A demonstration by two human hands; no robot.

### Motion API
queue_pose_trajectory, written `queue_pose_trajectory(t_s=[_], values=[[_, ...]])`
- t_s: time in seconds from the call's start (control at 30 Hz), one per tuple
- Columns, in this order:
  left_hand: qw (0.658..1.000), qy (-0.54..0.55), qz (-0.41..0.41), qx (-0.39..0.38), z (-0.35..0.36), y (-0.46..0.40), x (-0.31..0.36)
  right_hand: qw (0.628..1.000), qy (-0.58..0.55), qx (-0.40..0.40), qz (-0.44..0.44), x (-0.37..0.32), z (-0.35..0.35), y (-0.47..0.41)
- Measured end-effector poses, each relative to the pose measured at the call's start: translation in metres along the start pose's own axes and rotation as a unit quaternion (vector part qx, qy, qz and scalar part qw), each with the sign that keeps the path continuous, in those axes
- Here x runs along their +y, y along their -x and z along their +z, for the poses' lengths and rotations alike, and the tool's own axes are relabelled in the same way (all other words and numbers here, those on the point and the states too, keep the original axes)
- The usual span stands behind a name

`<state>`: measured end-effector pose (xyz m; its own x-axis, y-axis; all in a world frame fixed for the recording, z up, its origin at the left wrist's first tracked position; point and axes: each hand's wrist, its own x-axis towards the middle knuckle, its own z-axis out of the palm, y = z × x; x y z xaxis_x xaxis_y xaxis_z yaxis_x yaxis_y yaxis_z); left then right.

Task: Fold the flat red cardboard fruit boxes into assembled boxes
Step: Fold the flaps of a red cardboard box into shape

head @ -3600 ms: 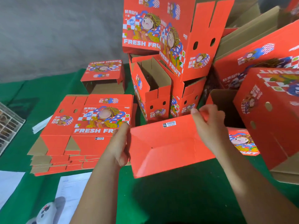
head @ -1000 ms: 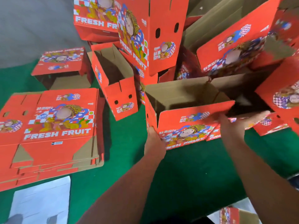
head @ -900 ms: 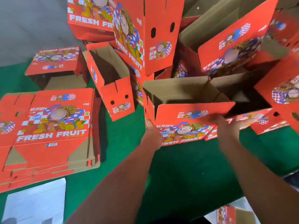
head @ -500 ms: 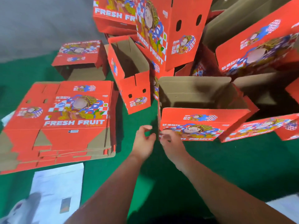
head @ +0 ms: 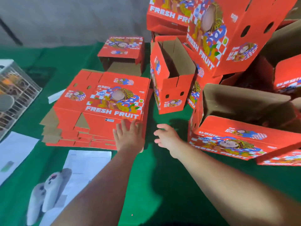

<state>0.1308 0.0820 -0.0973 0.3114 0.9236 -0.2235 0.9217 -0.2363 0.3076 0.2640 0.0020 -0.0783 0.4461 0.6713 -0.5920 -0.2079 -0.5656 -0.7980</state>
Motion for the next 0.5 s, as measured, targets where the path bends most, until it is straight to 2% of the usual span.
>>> queue_pose_trajectory(t_s=[0.1,0.2,0.27,0.37,0.43,0.5], values=[[0.995,-0.068,0.056,-0.044,0.008,0.000,-0.017,1.000,0.005,-0.014,0.020,-0.007,0.017,-0.009],[0.988,-0.074,0.116,-0.068,0.014,0.007,-0.012,0.999,-0.004,-0.026,0.041,-0.009,0.037,-0.020],[0.981,-0.019,0.163,-0.104,0.018,0.014,-0.005,0.999,0.003,0.010,0.047,-0.008,0.046,-0.030],[0.957,0.170,0.196,-0.132,-0.001,0.020,-0.019,0.996,0.006,0.054,0.077,-0.005,0.044,-0.040],[0.954,0.238,0.182,-0.028,-0.020,0.018,-0.048,0.994,-0.002,0.062,0.089,-0.002,0.035,-0.045],[0.975,0.165,0.091,0.120,-0.037,0.010,-0.083,0.994,-0.014,0.073,0.079,0.000,0.021,-0.048]])
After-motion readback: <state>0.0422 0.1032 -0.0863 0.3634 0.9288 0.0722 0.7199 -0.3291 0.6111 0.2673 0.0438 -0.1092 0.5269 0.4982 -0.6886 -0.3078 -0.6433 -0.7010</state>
